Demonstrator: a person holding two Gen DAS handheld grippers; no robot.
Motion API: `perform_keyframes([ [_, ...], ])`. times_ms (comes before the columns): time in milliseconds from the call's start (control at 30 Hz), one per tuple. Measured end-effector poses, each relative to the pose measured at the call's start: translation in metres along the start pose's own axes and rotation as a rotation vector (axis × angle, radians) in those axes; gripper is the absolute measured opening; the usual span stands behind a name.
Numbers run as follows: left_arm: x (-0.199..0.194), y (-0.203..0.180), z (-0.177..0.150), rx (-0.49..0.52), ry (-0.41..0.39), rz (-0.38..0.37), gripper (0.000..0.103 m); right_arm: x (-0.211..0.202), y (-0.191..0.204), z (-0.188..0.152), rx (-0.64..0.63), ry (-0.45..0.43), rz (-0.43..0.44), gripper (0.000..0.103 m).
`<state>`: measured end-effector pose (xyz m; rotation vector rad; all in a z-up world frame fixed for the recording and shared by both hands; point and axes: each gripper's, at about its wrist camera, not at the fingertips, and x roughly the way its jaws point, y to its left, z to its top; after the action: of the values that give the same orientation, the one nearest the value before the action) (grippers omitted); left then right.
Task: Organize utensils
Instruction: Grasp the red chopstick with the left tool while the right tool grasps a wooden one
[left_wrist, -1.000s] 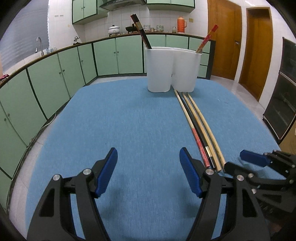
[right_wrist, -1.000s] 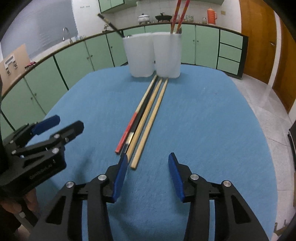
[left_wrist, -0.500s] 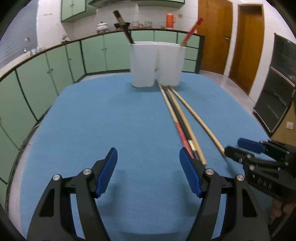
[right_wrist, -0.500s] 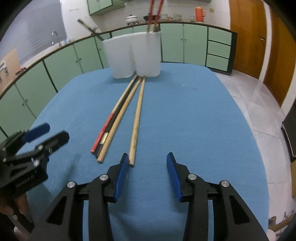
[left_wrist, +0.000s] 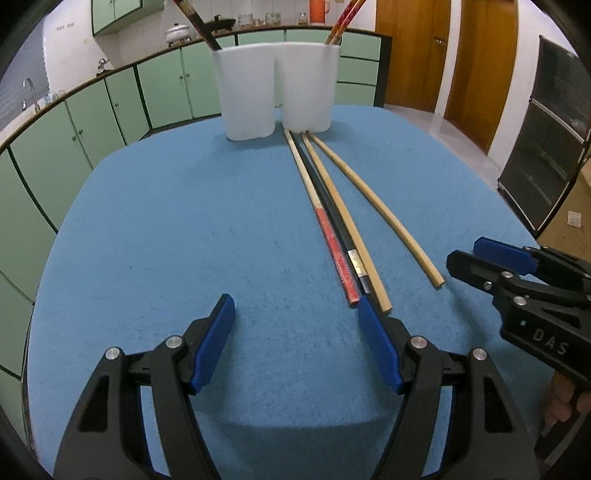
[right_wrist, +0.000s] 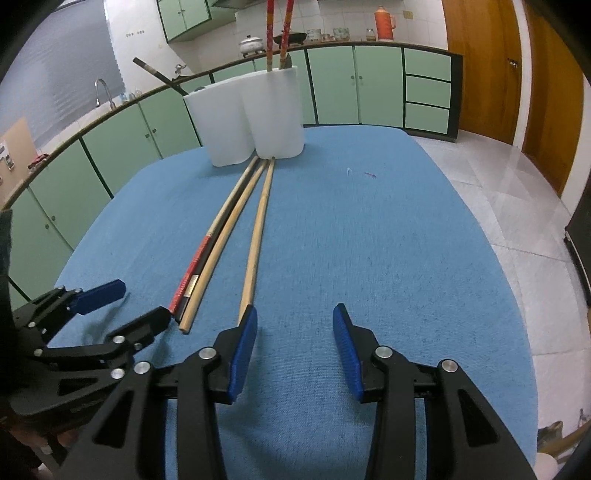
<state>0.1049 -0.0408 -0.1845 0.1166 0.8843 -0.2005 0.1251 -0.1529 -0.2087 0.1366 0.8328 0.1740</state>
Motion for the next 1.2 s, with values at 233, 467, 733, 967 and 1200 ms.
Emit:
perform_keyframes([
  [233,0.004,-0.002,0.003,-0.005,0.02,0.009,0.069,0.001,-0.003,0.001,0.011,0.004,0.011,0.041],
  [467,0.004,0.007,0.004,-0.044,0.016,0.035,0.066,0.001,-0.003,0.0,0.007,0.002,0.021,0.041],
  [733,0.002,0.007,0.003,-0.048,0.011,0.034,0.063,-0.002,0.005,-0.002,-0.039,-0.002,0.046,0.041],
  [967,0.003,0.005,0.003,-0.053,0.006,0.021,0.059,0.0,0.014,-0.005,-0.068,0.016,0.061,0.04],
  [1200,0.003,0.006,0.002,-0.06,0.002,0.011,0.059,0.003,0.023,-0.006,-0.108,0.032,0.058,0.035],
])
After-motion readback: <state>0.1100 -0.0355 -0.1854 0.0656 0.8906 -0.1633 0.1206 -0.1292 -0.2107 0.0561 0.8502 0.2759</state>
